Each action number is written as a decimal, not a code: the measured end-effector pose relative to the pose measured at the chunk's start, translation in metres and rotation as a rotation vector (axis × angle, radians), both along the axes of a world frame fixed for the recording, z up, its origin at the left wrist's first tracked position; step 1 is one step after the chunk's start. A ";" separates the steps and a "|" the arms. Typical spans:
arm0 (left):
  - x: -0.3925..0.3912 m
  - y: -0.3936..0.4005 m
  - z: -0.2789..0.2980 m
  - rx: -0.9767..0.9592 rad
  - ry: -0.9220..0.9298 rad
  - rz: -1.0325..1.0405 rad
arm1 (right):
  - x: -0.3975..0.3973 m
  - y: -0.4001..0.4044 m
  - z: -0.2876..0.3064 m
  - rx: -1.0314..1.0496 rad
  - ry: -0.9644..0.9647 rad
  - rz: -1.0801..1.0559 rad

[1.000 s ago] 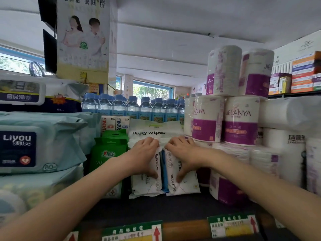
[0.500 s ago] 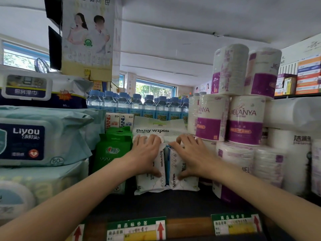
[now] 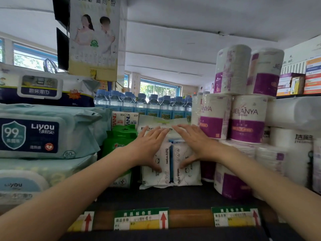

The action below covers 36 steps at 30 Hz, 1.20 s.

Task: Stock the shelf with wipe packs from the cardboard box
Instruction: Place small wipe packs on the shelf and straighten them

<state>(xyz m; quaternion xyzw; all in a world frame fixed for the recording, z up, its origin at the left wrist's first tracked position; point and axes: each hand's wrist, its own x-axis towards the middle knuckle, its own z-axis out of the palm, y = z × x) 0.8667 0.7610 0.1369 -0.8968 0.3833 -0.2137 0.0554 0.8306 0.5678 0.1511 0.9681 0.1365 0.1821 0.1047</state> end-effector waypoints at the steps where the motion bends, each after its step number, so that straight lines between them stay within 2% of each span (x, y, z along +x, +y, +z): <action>1: -0.003 0.007 0.001 0.018 -0.033 0.020 | -0.006 -0.001 0.004 -0.020 -0.031 -0.011; 4: -0.016 0.024 -0.003 0.083 -0.152 0.032 | -0.022 0.003 -0.003 -0.190 -0.079 -0.047; 7: -0.032 0.021 -0.018 0.172 -0.077 0.022 | -0.028 0.017 -0.031 -0.278 -0.001 -0.150; 9: -0.035 0.014 -0.027 0.229 -0.004 0.037 | -0.025 0.025 -0.040 -0.258 -0.026 -0.231; 13: -0.033 0.012 -0.028 0.242 0.011 0.053 | -0.015 0.032 -0.037 -0.202 -0.117 -0.242; 17: -0.040 0.029 -0.018 0.173 -0.023 0.039 | -0.013 0.033 -0.031 -0.186 -0.015 -0.247; 19: -0.039 0.043 -0.006 0.078 -0.115 0.028 | -0.020 0.036 -0.017 -0.091 0.023 -0.201; 21: -0.036 0.060 0.013 -0.017 -0.221 0.057 | -0.026 0.046 0.002 0.026 -0.028 -0.073; 24: -0.024 0.076 0.040 -0.028 -0.283 0.204 | -0.023 0.077 0.019 0.161 -0.082 0.164; 26: -0.015 0.073 0.048 0.041 -0.262 0.309 | -0.011 0.100 0.016 0.171 -0.066 0.211; 28: -0.008 0.064 0.050 0.149 -0.193 0.399 | 0.007 0.118 0.005 0.114 -0.029 0.170; 31: 0.004 0.056 0.047 0.191 0.087 0.482 | 0.026 0.132 -0.013 0.046 0.013 0.104; 33: 0.011 0.056 0.043 0.180 0.200 0.523 | 0.029 0.133 -0.019 0.058 0.003 0.092; 36: 0.019 0.058 0.037 0.180 0.126 0.585 | 0.034 0.129 -0.022 0.104 0.005 0.102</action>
